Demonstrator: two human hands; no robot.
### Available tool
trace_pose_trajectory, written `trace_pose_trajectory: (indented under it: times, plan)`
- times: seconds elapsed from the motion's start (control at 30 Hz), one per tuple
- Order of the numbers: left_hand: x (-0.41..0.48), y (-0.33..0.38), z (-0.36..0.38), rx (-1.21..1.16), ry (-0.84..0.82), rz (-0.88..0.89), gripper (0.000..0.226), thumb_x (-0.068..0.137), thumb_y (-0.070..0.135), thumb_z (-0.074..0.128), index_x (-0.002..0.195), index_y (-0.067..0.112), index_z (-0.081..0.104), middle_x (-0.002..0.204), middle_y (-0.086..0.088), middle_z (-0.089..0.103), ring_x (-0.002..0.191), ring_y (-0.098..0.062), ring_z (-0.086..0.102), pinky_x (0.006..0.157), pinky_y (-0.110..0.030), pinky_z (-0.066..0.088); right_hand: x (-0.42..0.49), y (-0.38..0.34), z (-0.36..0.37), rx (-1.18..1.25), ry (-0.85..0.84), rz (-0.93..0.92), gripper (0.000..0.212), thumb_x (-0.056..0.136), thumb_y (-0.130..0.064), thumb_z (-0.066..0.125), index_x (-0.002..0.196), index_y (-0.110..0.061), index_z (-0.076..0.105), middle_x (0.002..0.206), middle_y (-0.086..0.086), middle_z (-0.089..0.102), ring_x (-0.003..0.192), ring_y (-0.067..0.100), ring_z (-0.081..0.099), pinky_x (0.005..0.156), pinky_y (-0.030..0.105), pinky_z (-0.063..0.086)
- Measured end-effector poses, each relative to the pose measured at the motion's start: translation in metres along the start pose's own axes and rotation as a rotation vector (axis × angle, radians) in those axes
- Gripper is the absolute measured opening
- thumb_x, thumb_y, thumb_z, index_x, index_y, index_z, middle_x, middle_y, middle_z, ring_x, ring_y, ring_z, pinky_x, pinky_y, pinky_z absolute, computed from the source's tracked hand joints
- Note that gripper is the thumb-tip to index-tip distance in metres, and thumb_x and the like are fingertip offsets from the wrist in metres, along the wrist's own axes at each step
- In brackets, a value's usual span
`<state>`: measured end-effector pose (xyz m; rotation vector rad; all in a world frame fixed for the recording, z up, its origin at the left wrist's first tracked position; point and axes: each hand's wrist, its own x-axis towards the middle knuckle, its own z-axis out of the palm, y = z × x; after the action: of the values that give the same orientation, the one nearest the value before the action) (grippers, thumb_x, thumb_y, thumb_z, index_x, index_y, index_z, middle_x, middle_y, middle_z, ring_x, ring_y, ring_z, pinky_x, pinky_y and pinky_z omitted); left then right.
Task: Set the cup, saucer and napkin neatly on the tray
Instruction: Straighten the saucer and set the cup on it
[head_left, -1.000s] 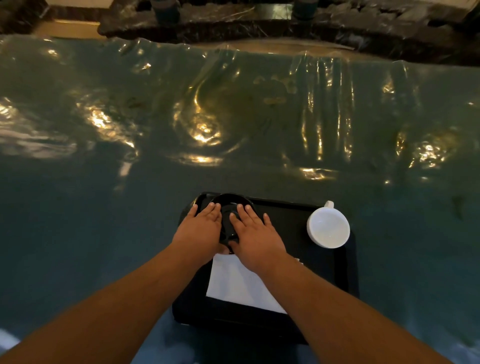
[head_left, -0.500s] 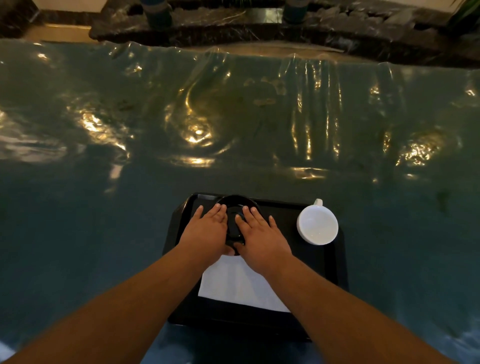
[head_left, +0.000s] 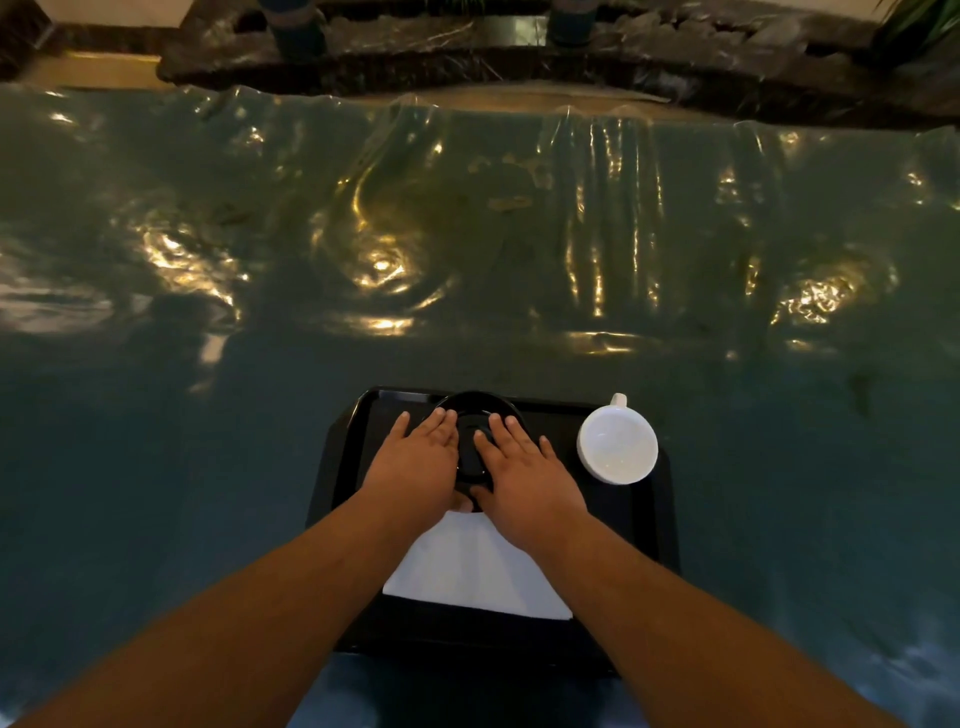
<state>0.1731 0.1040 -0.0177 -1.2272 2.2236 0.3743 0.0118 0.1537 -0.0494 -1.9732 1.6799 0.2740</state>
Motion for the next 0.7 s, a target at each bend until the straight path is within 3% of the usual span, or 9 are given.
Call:
trace_pose_trajectory:
  times: [0.7]
  plan:
    - [0.0033, 0.0059, 0.0023, -0.046, 0.008, -0.009, 0.099, 0.092, 0.068, 0.051, 0.160, 0.014, 0.005, 0.170, -0.001, -0.005, 0.154, -0.015, -0.010, 0.120, -0.058, -0.006, -0.0070, 0.0052, 0.0003, -0.002, 0.006, 0.027, 0.072, 0.106, -0.054, 0.036, 0.164, -0.028, 0.001, 0.171, -0.001, -0.013, 0.155, 0.019, -0.015, 0.123, 0.051, 0.000]
